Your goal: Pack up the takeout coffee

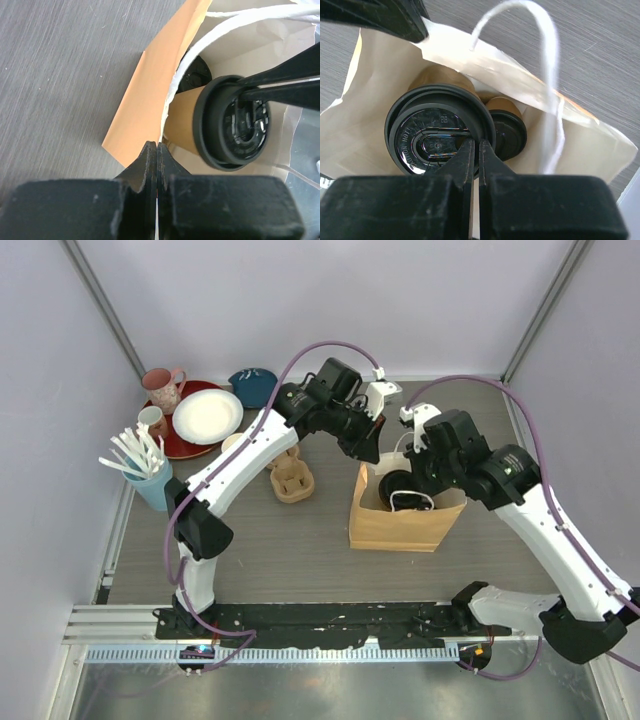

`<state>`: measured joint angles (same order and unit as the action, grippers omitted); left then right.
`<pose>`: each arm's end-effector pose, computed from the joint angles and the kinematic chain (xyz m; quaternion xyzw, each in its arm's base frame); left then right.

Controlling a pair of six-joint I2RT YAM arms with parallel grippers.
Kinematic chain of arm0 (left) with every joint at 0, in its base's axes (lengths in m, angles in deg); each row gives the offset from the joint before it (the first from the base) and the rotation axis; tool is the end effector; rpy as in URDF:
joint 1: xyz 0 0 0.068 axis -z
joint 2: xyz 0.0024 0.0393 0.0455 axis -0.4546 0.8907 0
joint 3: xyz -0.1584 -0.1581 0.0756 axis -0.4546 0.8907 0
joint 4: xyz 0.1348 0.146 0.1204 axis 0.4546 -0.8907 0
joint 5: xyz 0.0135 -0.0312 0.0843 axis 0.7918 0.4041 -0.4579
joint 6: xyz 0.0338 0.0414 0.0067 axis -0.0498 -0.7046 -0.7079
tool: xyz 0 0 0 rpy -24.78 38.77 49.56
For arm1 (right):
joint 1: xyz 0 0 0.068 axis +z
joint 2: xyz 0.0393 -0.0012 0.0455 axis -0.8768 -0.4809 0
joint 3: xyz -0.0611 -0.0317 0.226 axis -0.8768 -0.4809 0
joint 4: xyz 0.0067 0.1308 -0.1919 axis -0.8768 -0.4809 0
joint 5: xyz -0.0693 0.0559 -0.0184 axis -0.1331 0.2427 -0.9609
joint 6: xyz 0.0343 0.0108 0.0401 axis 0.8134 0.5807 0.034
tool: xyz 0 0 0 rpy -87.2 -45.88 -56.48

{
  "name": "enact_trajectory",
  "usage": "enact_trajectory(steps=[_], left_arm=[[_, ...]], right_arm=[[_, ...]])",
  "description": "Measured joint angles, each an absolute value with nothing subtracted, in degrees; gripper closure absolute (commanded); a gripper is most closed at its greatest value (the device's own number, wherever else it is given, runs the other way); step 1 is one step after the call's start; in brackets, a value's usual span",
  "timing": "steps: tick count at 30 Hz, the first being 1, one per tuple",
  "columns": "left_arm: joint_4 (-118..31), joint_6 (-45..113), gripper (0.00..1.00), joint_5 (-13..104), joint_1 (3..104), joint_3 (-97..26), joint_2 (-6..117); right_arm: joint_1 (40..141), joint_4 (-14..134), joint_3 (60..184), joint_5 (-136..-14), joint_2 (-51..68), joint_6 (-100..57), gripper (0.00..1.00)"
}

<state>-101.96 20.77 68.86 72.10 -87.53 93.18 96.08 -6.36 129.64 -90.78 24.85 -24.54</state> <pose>0.2542 -0.2813 0.3499 0.4456 0.7757 -0.3713 0.2487 0.1505 0.0988 0.3620 -0.2270 0.9034 0.0575 0.3591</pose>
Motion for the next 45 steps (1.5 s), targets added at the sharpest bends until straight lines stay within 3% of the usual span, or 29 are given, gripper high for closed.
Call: enact_trajectory(steps=[14,28,45], left_arm=[[-100.7,28.1,1.00,66.4,72.1,-87.2,93.2],[-100.9,26.2,1.00,70.0,71.3,-87.2,93.2],[-100.8,22.9,1.00,68.0,72.4,-87.2,93.1]], right_arm=[[99.8,-0.4,123.3,-87.0,26.6,-30.2,0.99],[99.8,-0.3,122.0,-82.7,20.2,-38.0,0.99],[99.6,4.1,111.7,-81.3,25.0,-39.9,0.99]])
